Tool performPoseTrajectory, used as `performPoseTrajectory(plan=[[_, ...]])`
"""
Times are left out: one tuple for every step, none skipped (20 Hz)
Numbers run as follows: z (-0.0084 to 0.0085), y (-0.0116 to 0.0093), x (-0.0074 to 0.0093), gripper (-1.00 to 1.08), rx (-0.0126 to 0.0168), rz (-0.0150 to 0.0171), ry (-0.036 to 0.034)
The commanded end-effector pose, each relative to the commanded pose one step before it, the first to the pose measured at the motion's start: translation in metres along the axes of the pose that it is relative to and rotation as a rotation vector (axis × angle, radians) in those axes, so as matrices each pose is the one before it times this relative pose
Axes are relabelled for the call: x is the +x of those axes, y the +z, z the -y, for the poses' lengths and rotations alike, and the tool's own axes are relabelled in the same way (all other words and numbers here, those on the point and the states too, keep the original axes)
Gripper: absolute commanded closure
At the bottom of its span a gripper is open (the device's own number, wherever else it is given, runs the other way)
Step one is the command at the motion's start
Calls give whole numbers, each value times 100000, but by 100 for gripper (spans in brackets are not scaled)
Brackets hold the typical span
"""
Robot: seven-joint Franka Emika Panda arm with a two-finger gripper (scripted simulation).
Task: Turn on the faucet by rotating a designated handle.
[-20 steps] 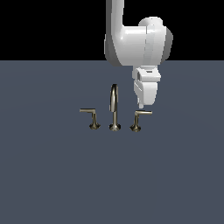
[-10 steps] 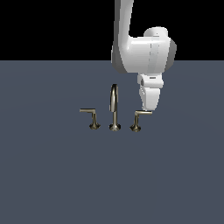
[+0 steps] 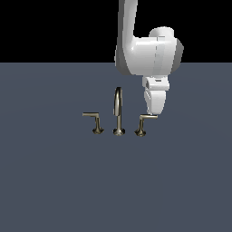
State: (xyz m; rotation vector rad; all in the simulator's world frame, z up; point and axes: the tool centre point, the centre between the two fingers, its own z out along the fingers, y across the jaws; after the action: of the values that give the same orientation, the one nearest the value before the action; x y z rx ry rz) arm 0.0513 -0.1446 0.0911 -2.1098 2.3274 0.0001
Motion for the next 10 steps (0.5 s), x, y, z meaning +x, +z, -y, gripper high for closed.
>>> performPoseTrajectory(plan=[[-614,-3,377,108,-9,-18,81],[-305,-1,163,108,0,0,0],[-307,-1,165,108,0,0,0],[-310,-1,166,108,0,0,0],[-312,-1,167,108,0,0,0],[-314,-1,169,108,0,0,0],[-316,-1,170,108,0,0,0],[-318,-1,172,108,0,0,0],[-320,-1,174,108,0,0,0],[-322,-1,176,108,0,0,0]])
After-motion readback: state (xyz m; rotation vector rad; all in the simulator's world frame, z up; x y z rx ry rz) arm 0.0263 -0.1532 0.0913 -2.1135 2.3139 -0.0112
